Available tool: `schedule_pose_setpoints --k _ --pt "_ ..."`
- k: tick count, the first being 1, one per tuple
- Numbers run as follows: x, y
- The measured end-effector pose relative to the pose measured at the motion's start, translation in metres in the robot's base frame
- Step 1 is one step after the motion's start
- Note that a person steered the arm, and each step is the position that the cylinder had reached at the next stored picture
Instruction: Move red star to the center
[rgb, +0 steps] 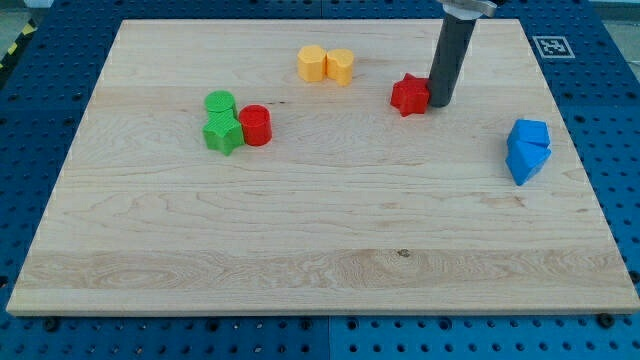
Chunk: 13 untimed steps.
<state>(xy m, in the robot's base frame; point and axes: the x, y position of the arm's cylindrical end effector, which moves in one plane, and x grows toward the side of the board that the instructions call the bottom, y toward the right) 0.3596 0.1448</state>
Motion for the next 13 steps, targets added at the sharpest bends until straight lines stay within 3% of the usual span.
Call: schedule_pose_setpoints --k 2,7,12,13 --pt "-0.026 -0.003" --pt "-0.018 -0.034" --pt "0.020 -0.079" --pt "0.032 -0.064"
